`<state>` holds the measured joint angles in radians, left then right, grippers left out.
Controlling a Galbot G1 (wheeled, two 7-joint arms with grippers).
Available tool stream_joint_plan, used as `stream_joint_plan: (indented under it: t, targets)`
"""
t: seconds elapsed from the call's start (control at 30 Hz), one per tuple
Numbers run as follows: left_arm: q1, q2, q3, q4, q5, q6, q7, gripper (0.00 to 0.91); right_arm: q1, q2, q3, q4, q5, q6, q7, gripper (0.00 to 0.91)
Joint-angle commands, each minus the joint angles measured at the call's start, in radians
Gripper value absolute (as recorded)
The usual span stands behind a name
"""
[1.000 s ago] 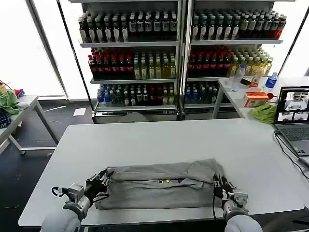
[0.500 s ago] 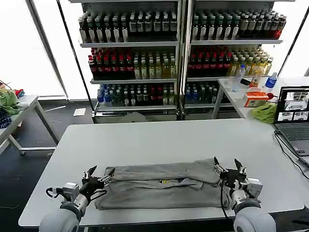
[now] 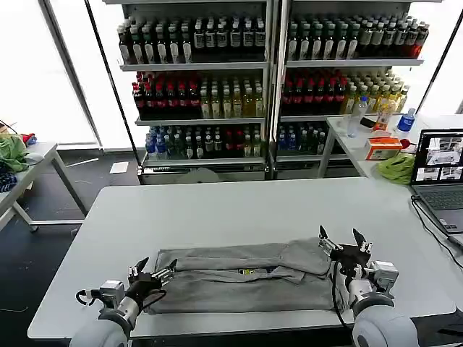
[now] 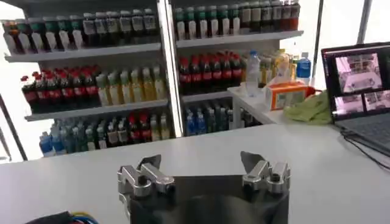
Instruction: Fold and organize the clothes.
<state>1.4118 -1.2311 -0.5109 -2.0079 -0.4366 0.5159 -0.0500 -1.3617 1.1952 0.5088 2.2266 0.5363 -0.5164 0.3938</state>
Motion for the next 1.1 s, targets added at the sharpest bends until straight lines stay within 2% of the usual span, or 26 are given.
stream_joint_plan:
  t: [0.03,0.73,0.77,0.83,0.87,0.9,0.97,1.1]
  targets:
    - [0.002,-0.029,-0.004,0.009,0.000,0.002,-0.003,0.907,-0.004,0.000,-0.001,0.014,0.001,0.001,-0.001,0.907]
    - [0.010,-0.042,0.004,0.067,0.035,-0.027,0.020,0.907,-0.016,-0.006,0.009,0.010,0.004,0.010,-0.003,0.907]
    - [0.011,-0.042,0.003,0.069,0.035,-0.028,0.021,0.856,-0.016,-0.006,0.008,0.010,0.004,0.010,-0.003,0.907]
    - [0.009,-0.043,0.003,0.077,0.035,-0.031,0.024,0.524,-0.014,-0.006,0.008,0.011,0.005,0.010,-0.003,0.907]
    - [0.009,-0.044,0.003,0.079,0.035,-0.031,0.024,0.232,-0.012,-0.006,0.008,0.011,0.005,0.010,-0.003,0.907]
    - [0.009,-0.045,0.004,0.079,0.035,-0.035,0.025,0.111,-0.010,-0.006,0.009,0.012,0.007,0.009,-0.002,0.907]
    - [0.010,-0.045,0.005,0.078,0.035,-0.039,0.027,0.020,-0.007,-0.008,0.010,0.012,0.010,0.009,-0.002,0.907]
    - [0.013,-0.045,0.007,0.074,0.035,-0.041,0.030,0.010,-0.002,-0.010,0.010,0.008,0.014,0.009,-0.001,0.907]
